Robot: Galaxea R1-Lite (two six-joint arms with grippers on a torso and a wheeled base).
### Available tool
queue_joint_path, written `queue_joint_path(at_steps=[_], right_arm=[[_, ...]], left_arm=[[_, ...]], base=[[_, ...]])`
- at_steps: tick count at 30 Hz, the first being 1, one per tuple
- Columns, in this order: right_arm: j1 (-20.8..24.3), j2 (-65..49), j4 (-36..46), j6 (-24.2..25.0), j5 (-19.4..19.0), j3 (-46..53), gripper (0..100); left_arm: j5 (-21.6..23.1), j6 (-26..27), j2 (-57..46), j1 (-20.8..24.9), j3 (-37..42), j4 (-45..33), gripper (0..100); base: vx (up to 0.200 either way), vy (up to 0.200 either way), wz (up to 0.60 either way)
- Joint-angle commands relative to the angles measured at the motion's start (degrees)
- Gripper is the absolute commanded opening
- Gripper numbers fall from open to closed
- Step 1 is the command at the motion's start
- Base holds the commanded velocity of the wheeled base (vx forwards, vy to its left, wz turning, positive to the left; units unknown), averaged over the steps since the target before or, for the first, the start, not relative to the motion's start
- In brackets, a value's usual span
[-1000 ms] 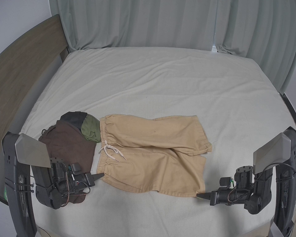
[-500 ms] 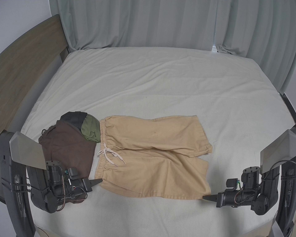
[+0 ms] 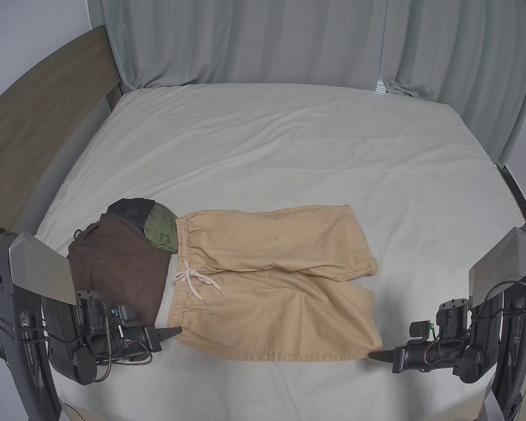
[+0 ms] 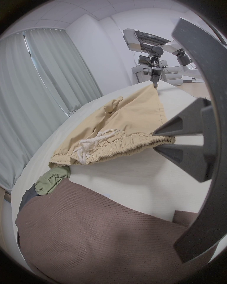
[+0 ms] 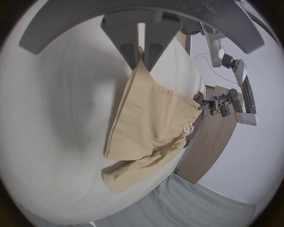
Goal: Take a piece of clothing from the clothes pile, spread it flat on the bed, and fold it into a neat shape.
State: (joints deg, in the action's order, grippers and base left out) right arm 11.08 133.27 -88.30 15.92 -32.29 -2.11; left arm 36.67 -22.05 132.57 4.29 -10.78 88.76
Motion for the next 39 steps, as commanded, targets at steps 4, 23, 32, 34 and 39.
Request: queue_joint_path(at_steps=[4, 23, 32, 34, 39], right_arm=[[-0.2, -0.5, 0.1, -0.4, -0.1, 2.0, 0], [-0.3, -2.1, 7.2, -6.9, 0.6, 2.1, 0], [-1.8, -4.9, 14.9, -8.5, 0.6, 2.1, 0], [-1.9, -5.7, 16.6, -9.2, 0.6, 2.1, 0], [-1.3, -8.6, 22.2, -9.8, 0.6, 2.1, 0]], left_arm=[[0.9, 1.4, -0.4, -0.4, 2.3, 0.0, 0], [0.9, 5.0, 0.5, -1.9, 4.6, 0.0, 0], [0.9, 5.2, 1.4, -1.8, 5.8, -0.1, 0], [1.0, 6.1, 1.8, -2.0, 6.3, -0.1, 0], [2.6, 10.9, 3.8, -3.5, 8.4, -0.1, 0]], base=[[0.000, 0.000, 0.00], [0.000, 0.000, 0.00], [0.000, 0.000, 0.00], [0.000, 0.000, 0.00], [0.000, 0.000, 0.00]])
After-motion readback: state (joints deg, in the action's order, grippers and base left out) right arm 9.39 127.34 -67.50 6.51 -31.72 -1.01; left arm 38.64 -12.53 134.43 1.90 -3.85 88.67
